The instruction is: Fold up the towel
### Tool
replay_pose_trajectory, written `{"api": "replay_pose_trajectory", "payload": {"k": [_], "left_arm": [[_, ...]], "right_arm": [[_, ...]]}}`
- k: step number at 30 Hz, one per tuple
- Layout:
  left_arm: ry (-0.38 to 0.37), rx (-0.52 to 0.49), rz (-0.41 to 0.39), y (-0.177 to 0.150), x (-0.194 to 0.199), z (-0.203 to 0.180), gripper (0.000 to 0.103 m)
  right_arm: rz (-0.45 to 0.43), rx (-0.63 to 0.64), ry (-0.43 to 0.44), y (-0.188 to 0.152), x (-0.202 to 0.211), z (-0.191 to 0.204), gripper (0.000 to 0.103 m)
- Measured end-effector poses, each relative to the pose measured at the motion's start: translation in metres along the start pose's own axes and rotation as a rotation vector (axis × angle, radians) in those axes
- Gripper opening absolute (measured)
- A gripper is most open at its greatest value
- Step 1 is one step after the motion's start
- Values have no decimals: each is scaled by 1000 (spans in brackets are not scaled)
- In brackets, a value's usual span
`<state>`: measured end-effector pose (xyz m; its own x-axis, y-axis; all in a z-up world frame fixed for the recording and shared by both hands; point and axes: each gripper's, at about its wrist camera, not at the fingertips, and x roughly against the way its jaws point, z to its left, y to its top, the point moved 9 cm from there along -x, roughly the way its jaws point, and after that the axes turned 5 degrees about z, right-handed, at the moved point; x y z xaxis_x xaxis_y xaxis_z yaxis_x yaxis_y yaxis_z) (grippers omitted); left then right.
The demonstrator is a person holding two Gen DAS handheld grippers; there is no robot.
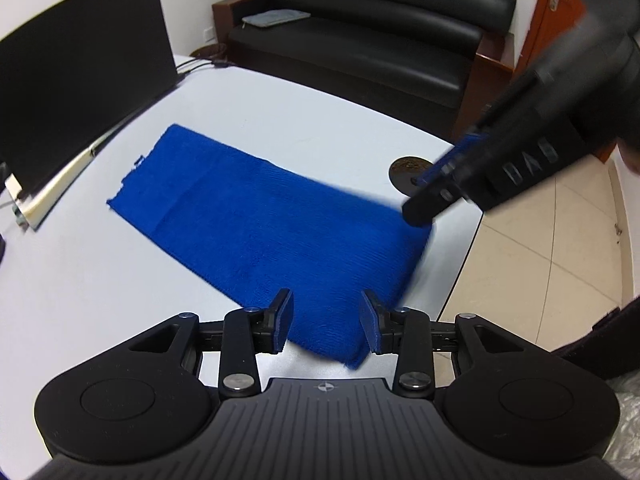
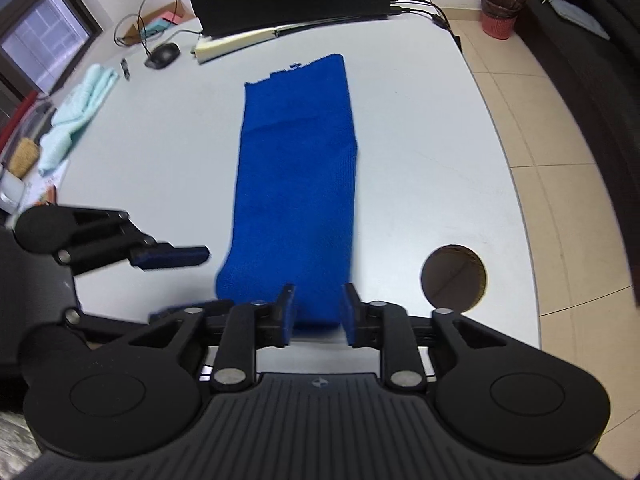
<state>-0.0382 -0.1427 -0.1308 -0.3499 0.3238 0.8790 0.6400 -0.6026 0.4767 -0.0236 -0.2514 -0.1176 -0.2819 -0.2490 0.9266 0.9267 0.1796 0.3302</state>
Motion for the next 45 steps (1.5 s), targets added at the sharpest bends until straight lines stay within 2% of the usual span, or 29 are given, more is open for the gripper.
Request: {"api": "replay_pose_trajectory", "payload": {"k": [5,16,26,28,29,32,45], "left_arm": [[-24,31,38,2,-15,6,40],[-74,-101,76,-3,-34,-23,38],[-81,-100,91,-6,-37,-28,38],[-79,-100,90,-6,-35,-28,38],[-79,-100,88,-5,-35,-28,38],[-76,-102,80,-4,-33,-29,38],[-80,-148,51,2,-30,-40,38]], "right_arm": [[12,-4,-23,-11,-6,-8,27],[49,-48,-14,-23,-30,-22,27],[93,-34,7,-24,-53,-23,26],[98,-35,13,-24,-54,-23,22],[100,-36,19,-25,-55,-23,14],[97,-40,46,-24,-53,-22,6],[23,-115,213,9,-7,0,5]]}}
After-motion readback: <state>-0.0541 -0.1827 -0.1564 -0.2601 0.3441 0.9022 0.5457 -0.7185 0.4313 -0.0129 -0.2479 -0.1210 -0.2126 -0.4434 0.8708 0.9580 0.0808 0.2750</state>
